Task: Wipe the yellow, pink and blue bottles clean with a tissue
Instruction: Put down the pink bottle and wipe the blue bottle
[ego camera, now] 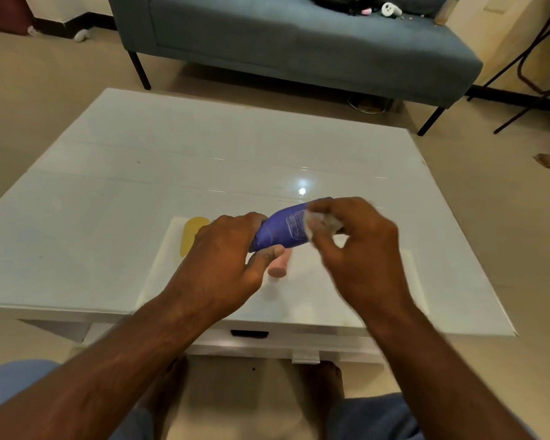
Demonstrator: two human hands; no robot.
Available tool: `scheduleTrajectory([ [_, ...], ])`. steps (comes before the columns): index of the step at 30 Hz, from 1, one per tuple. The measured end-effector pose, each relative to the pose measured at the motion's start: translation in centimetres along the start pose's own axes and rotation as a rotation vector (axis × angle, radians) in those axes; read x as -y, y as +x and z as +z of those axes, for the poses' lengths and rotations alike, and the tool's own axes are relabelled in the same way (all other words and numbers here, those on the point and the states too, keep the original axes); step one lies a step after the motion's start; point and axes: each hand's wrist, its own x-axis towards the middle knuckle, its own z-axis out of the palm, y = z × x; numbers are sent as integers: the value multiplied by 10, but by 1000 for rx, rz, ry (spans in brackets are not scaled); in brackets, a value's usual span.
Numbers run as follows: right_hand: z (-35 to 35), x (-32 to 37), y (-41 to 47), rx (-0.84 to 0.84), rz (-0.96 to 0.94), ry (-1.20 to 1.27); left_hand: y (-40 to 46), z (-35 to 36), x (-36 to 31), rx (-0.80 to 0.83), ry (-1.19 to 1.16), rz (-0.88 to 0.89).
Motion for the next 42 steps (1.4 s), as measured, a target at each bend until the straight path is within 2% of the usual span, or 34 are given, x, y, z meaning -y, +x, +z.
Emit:
scheduleTrajectory([
  [1, -6, -5, 5, -25, 79, -21, -1, 0, -1, 7, 3, -2],
  [3, -8, -5, 3, -23, 111, -12, -2, 1, -3, 19, -3, -3],
  [7, 14, 20, -21, 107, -119, 44, -3, 2, -3, 4, -27, 6],
  [8, 14, 19, -19, 102, -119, 59, -3, 2, -3, 4, -29, 3],
  [11, -3, 1, 2, 1, 77, -2, -3, 1, -4, 18, -13, 7],
  [13, -9, -8, 5, -42, 127, -100, -3, 1, -5, 22, -17, 22],
  [18, 14, 17, -21, 121, -159, -22, -5, 3, -4, 11, -61, 25],
  [23, -14, -10, 11, -75, 122, -51, -1, -4, -5, 1, -78, -48],
  [25, -13, -4, 7, -91, 87, -32, -1, -6, -8, 2, -137, -71],
  [29, 7, 19, -14, 56, -104, -1, -2, -5, -11, 31, -246, -154],
  [34, -14, -9, 12, -78, 146, -54, -5, -9, -15, 77, -371, -222],
  [36, -10, -1, 6, -67, 90, -20, -5, -8, -17, 92, -404, -248],
  [39, 3, 20, -11, 50, -74, 71, -4, -5, -19, 97, -391, -257],
  [40, 3, 19, -10, 56, -81, 67, -4, -5, -19, 97, -391, -257],
  [42, -4, 6, 1, -10, 20, 3, -5, -6, -20, 96, -398, -238],
])
